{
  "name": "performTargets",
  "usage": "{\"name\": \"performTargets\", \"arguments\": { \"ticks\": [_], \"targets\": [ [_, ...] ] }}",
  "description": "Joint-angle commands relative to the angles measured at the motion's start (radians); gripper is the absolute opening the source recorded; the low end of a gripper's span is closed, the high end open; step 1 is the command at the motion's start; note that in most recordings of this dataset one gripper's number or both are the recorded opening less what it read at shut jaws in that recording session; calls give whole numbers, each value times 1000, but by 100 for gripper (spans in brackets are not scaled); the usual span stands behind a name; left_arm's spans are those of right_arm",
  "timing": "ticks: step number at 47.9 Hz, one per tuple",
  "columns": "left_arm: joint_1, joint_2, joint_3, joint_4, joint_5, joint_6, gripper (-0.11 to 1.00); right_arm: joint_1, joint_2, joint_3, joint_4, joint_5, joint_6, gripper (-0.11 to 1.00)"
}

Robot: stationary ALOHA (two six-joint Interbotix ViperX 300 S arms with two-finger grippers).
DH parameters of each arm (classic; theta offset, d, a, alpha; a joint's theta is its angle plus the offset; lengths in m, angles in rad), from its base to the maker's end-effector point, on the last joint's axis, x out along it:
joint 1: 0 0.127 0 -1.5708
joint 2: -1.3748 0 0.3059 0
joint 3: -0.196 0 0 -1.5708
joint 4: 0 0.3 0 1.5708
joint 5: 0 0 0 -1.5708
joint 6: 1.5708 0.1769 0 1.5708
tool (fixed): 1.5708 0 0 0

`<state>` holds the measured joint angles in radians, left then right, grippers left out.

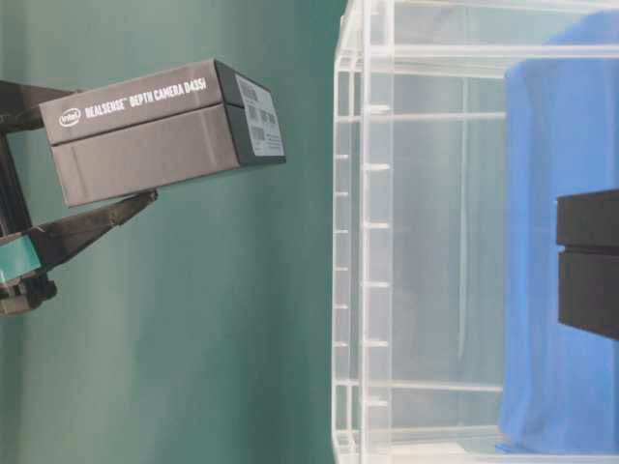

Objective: Take the box out of the case with the left arm.
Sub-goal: 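Lift the right box up out of the case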

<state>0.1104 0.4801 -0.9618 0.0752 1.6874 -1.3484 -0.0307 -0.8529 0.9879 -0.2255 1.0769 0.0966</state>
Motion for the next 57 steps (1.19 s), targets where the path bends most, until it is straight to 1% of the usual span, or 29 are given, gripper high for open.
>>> {"name": "performTargets", "arguments": {
  "ticks": [1, 47, 57],
  "targets": [
    [-5, -32, -28, 5, -5, -3, 62, 0, 5, -26, 0, -2, 2, 7],
    [-6, -34, -29, 5, -6, -3, 62, 0, 5, -25, 0, -2, 2, 7],
    [-18, -34, -29, 5, -6, -14, 62, 0, 5, -26, 0, -2, 2, 7]
  ]
}}
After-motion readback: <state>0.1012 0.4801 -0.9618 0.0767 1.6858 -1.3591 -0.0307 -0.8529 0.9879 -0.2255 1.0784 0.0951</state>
